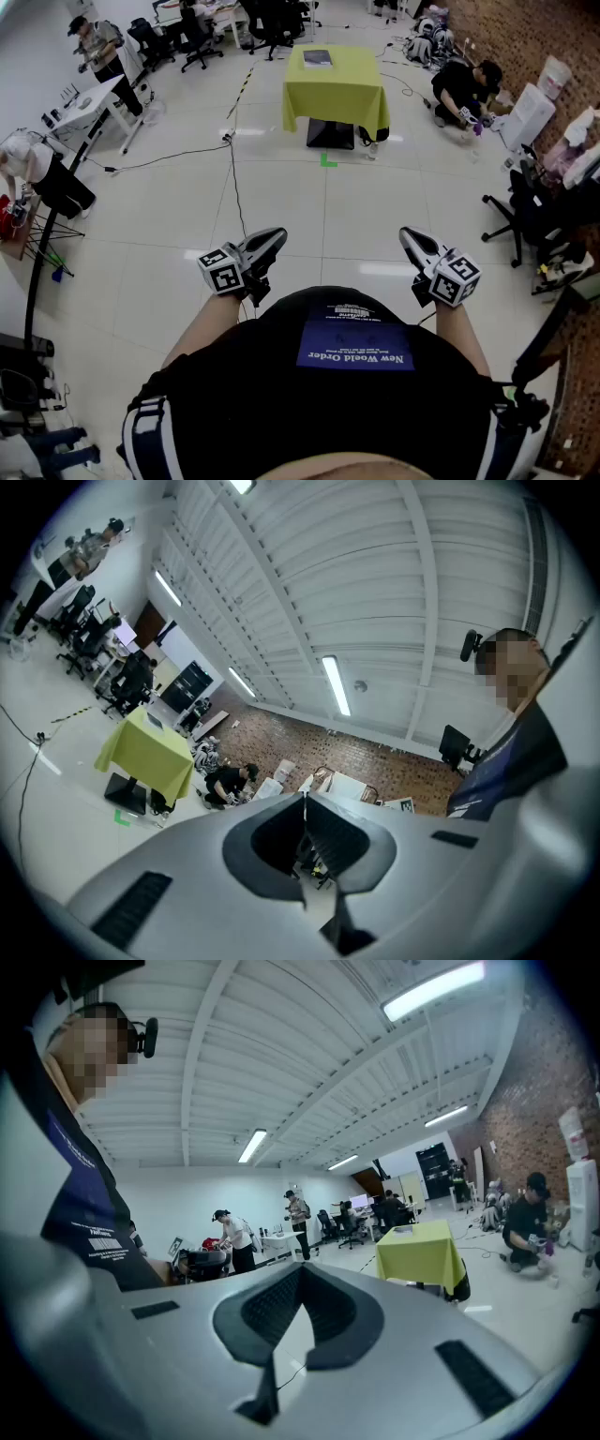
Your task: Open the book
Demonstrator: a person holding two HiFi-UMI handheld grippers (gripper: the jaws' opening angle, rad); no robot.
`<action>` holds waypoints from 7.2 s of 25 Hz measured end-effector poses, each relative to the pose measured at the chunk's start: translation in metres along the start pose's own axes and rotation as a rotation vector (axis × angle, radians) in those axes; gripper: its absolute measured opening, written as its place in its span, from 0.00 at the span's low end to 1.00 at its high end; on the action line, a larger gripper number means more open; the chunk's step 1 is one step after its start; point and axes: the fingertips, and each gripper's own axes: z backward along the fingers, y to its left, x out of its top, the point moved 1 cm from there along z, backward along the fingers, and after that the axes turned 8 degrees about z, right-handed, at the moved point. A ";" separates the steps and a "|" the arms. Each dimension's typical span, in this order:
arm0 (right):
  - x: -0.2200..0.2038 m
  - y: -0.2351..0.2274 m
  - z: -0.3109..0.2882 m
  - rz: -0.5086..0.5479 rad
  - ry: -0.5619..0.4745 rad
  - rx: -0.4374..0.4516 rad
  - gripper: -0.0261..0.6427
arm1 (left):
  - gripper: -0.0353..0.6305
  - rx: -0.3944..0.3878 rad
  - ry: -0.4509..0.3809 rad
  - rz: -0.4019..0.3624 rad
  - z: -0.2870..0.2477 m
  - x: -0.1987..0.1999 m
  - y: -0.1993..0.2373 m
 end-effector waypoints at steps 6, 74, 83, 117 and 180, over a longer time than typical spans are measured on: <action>-0.007 -0.036 0.043 -0.006 0.002 -0.012 0.02 | 0.06 -0.012 -0.001 0.007 -0.053 -0.016 -0.019; 0.068 -0.481 -0.429 0.006 0.070 0.183 0.02 | 0.06 0.100 -0.066 0.011 -0.337 0.295 0.423; 0.118 -0.515 -0.529 0.052 0.047 0.052 0.02 | 0.06 -0.046 0.015 0.029 -0.367 0.386 0.522; 0.128 -0.835 -0.729 0.023 0.069 0.272 0.02 | 0.06 0.215 -0.087 0.071 -0.575 0.498 0.745; 0.091 -0.973 -0.931 -0.183 0.179 0.171 0.02 | 0.50 0.249 0.096 0.698 -0.675 0.532 1.103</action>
